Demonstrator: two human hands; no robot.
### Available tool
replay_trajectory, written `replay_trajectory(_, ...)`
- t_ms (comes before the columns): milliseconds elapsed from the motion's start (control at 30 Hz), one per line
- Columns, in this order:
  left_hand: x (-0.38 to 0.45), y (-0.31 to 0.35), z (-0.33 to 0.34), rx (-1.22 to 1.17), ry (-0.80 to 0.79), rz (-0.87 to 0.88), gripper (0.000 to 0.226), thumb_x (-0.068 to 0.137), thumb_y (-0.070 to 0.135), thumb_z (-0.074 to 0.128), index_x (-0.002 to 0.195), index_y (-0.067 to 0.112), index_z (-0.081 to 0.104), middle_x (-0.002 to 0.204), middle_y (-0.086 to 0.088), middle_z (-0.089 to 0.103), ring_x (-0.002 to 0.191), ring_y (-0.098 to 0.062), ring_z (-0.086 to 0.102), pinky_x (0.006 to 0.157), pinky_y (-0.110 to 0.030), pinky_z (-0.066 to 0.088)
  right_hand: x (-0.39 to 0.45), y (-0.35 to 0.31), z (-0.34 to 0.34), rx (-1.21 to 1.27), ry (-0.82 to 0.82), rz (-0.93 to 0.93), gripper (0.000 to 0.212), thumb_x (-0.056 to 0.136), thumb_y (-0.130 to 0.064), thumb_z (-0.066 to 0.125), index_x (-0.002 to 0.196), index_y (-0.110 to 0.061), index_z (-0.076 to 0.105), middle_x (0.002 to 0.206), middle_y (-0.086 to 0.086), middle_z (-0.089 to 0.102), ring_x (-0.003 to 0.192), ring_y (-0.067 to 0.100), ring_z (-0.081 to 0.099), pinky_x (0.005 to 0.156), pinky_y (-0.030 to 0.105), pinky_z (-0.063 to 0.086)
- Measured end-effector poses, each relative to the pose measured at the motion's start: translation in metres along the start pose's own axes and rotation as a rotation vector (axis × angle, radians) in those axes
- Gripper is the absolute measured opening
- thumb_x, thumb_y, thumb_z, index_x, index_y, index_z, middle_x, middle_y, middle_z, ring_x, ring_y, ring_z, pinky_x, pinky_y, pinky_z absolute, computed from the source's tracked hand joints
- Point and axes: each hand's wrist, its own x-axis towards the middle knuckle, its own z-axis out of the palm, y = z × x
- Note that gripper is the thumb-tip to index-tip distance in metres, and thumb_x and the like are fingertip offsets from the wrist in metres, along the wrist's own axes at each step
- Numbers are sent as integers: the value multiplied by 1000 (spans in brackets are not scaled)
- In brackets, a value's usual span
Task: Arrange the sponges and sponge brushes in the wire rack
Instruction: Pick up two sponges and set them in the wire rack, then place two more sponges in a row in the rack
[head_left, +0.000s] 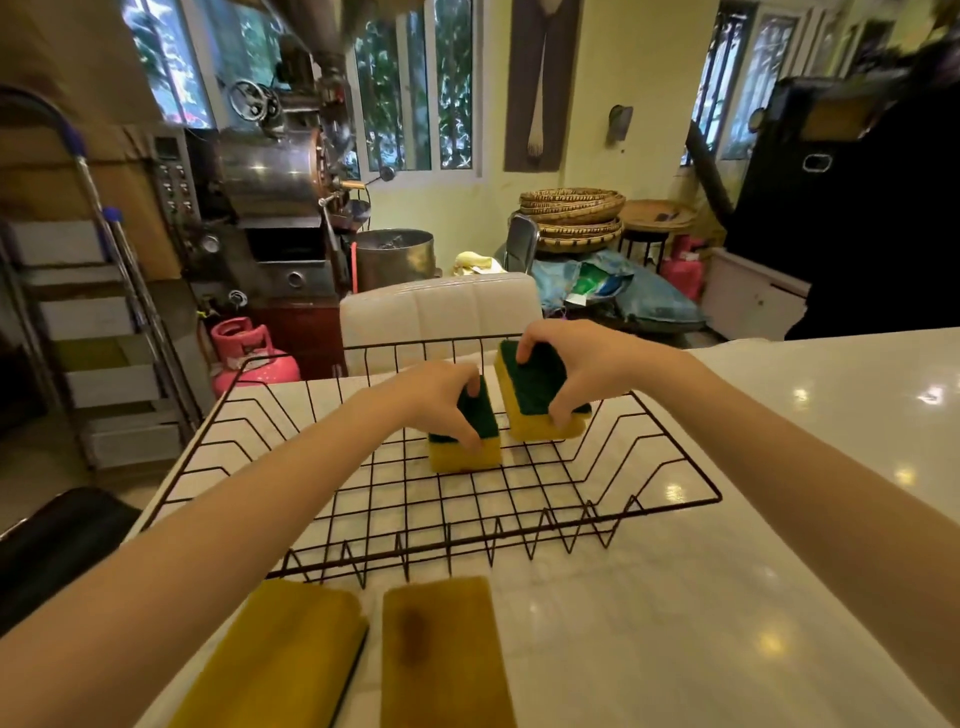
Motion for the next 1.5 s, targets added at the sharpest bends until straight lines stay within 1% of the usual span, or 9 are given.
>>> replay_trajectory(300,-1,-5,8,-43,13,28,59,69,32,73,118,15,44,118,-9,52,94,-16,44,74,-26,40,23,10,22,-75,-129,48,71,58,-12,79,119,-21,43,111,-1,39,100,20,43,71,27,43)
replay_trajectory(467,-1,-3,9,-47,6,43,55,71,32,71,116,15,44,103,-1,47,92,-16,45,72,-26,39,30,7,29,-106,-174,42,69,58,-13,79,118,-20,44,118,6,45,105,25,47,83,36,50)
replay_trajectory(600,0,-1,12,-47,7,65,51,72,31,70,114,17,44,101,1,46,91,-16,46,74,-26,40,31,8,29,-104,-187,50,70,59,-14,80,120,-20,44,124,8,46,107,25,47,87,37,49)
replay_trajectory(800,-3,3,10,5,-23,70,49,74,35,67,116,17,47,108,-5,52,90,-16,46,75,-27,38,28,4,32,-143,-196,64,72,64,-15,77,127,-18,42,128,9,45,108,23,45,81,30,42)
replay_trajectory(967,-18,8,-4,107,-176,8,67,77,39,63,135,22,33,128,-6,43,115,-22,43,93,-33,39,20,-7,34,-248,-202,32,73,68,-23,74,131,-13,40,126,12,45,111,27,47,81,30,41)
replay_trajectory(1100,-47,17,-22,-61,-205,-17,75,80,31,61,140,26,17,140,-4,40,128,-25,38,102,-33,30,6,-27,30,-99,-137,3,80,71,-27,72,137,-15,30,135,11,42,120,28,43,93,36,43)
replay_trajectory(1233,-92,23,-37,-98,-95,0,80,81,36,59,141,32,7,148,-2,31,133,-18,31,106,-32,26,-27,-58,24,87,-22,-101,77,76,-28,68,139,-20,24,140,7,41,122,23,41,96,34,39)
replay_trajectory(1400,-162,30,-35,-110,184,85,77,78,43,59,139,37,14,150,15,23,122,8,21,99,-15,17,-78,-91,35,292,108,-243,85,76,-35,68,143,-28,15,151,-3,26,136,15,28,105,31,29)
replay_trajectory(1500,-202,30,-17,-147,258,126,76,72,52,58,134,48,15,146,27,20,126,15,18,101,-11,15,-109,-101,54,345,121,-316,87,76,-40,66,141,-38,10,151,-17,20,132,-3,22,104,22,24)
